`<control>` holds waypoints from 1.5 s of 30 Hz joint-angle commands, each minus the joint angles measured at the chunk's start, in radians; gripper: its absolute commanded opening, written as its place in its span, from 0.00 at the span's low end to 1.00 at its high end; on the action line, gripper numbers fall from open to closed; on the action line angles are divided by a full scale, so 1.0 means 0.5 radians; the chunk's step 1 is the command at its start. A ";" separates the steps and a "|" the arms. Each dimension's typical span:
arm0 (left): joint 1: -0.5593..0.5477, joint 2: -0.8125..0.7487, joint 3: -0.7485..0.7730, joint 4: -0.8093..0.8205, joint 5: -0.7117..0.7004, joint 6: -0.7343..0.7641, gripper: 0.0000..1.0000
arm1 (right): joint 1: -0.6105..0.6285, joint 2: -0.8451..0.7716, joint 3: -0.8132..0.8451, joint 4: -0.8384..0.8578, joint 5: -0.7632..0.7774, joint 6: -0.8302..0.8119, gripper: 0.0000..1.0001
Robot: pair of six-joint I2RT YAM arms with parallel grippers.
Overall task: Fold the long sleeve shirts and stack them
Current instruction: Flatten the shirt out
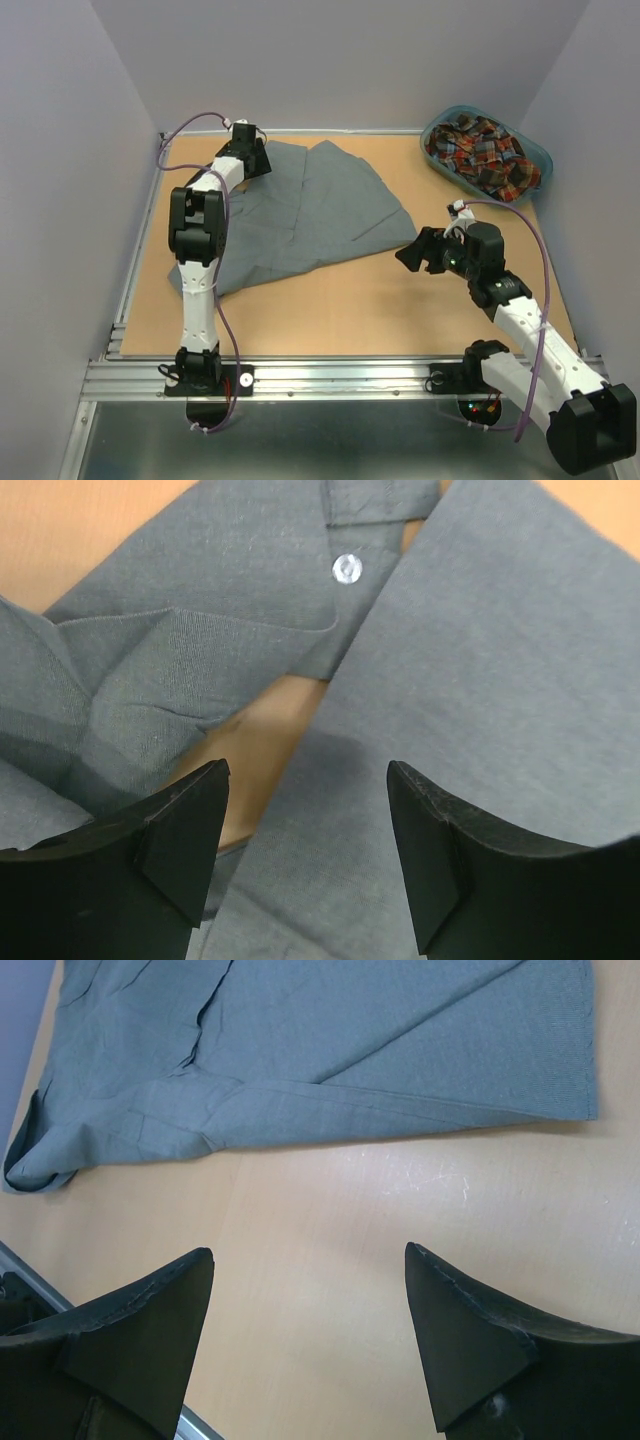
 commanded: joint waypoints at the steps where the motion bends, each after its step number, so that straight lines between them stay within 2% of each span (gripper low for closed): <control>1: 0.008 0.000 0.137 -0.047 -0.066 0.075 0.74 | -0.007 -0.028 -0.023 0.038 -0.043 -0.044 0.82; 5: 0.005 0.028 0.101 -0.072 0.029 0.060 0.71 | -0.007 -0.028 -0.026 0.038 -0.043 -0.044 0.82; 12: -0.041 0.037 -0.001 -0.048 0.088 0.057 0.58 | -0.007 -0.028 -0.032 0.038 -0.027 -0.048 0.82; 15: -0.044 0.031 -0.022 -0.035 0.091 0.060 0.42 | -0.007 -0.047 -0.036 0.038 -0.018 -0.044 0.82; 16: -0.044 0.034 -0.016 -0.035 0.091 0.066 0.27 | -0.007 -0.053 -0.036 0.038 -0.012 -0.041 0.82; 19: -0.044 0.019 0.027 -0.060 0.070 0.100 0.00 | -0.007 -0.065 -0.045 0.035 -0.009 -0.035 0.82; 23: -0.047 -0.140 -0.004 -0.014 0.131 0.097 0.00 | -0.010 -0.080 -0.042 0.035 -0.006 -0.026 0.82; 30: -0.194 -0.723 -0.215 0.017 0.238 0.066 0.00 | -0.007 -0.133 0.078 0.032 0.083 -0.008 0.82; 36: -0.534 -1.474 -0.687 -0.051 0.257 -0.053 0.00 | -0.010 -0.154 0.265 0.011 0.215 -0.038 0.82; 37: -0.587 -1.673 -0.849 -0.066 0.333 -0.075 0.00 | -0.010 -0.157 0.289 0.001 0.276 -0.044 0.82; 38: -0.699 -1.769 -0.926 -0.078 0.352 -0.108 0.00 | -0.007 -0.172 0.311 0.001 0.310 -0.047 0.82; 42: -0.912 -2.189 -1.240 -0.250 0.468 -0.225 0.00 | -0.007 -0.194 0.412 0.004 0.463 -0.020 0.82; 43: -1.031 -2.354 -1.371 -0.274 0.496 -0.298 0.00 | -0.007 -0.194 0.446 0.004 0.503 -0.023 0.82; 45: -1.127 -2.512 -1.516 -0.287 0.695 -0.390 0.00 | -0.007 -0.182 0.483 0.004 0.537 -0.035 0.82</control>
